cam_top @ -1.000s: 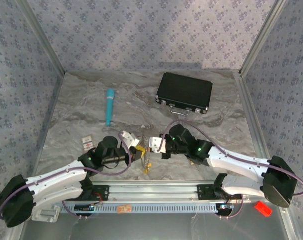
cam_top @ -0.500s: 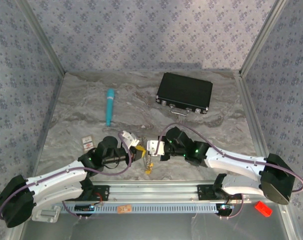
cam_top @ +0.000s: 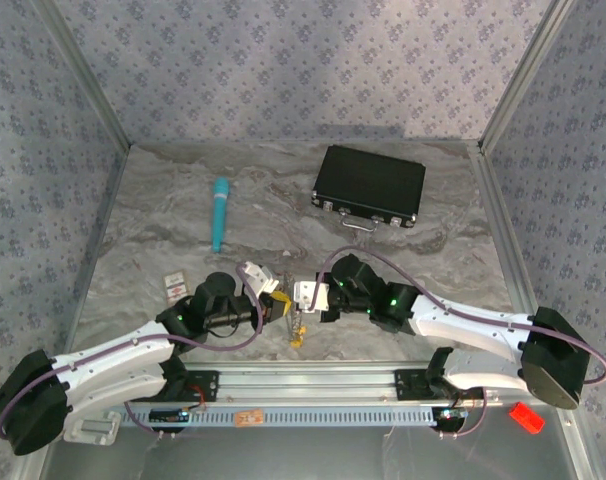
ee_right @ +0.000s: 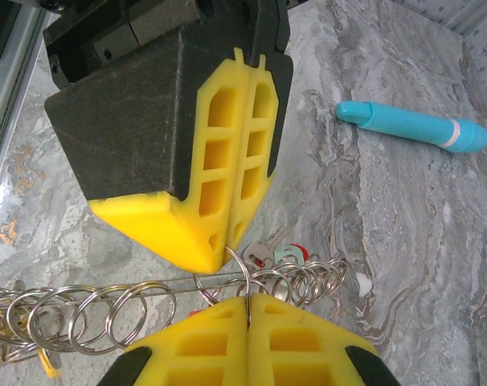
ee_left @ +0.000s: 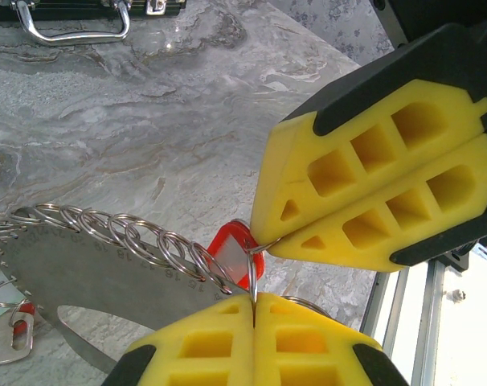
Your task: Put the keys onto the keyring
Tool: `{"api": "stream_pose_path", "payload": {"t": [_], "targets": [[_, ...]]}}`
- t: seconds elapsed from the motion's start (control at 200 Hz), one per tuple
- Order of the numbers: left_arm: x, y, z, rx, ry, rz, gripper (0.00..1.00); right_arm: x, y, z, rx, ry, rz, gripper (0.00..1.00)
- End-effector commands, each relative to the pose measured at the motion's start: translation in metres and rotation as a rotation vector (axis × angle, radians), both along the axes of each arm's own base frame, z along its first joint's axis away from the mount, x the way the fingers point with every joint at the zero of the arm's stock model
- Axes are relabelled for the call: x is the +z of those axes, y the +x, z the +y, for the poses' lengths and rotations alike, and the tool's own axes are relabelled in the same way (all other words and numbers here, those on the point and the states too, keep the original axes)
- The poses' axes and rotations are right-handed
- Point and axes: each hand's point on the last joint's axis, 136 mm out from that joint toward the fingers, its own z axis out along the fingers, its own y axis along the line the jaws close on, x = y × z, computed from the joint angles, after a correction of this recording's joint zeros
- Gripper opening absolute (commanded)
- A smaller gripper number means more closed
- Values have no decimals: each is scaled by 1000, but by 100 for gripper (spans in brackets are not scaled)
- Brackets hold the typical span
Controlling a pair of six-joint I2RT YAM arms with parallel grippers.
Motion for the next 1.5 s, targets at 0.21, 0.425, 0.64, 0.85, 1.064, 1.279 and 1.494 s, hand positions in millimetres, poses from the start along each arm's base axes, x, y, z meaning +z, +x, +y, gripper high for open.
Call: {"api": "stream_pose_path", "payload": {"t": [0.21, 0.425, 0.64, 0.85, 1.064, 1.279, 1.494], "targets": [[33, 7, -8, 0, -80, -52, 0, -10, -10, 0, 40, -28, 27, 0], [33, 7, -8, 1, -83, -53, 0, -14, -15, 2, 59, -35, 52, 0], [33, 8, -8, 3, -82, -52, 0, -14, -19, 3, 74, -32, 63, 0], [33, 9, -7, 7, -81, -55, 0, -13, -23, 4, 90, -29, 81, 0], [33, 11, -7, 14, -83, -76, 0, -13, -23, 6, 83, -14, 107, 0], [26, 11, -7, 4, -53, -86, 0, -9, -23, 6, 73, 4, 109, 29], [22, 9, -6, -13, -34, -114, 0, 11, -30, 0, 90, 60, 160, 35]]}}
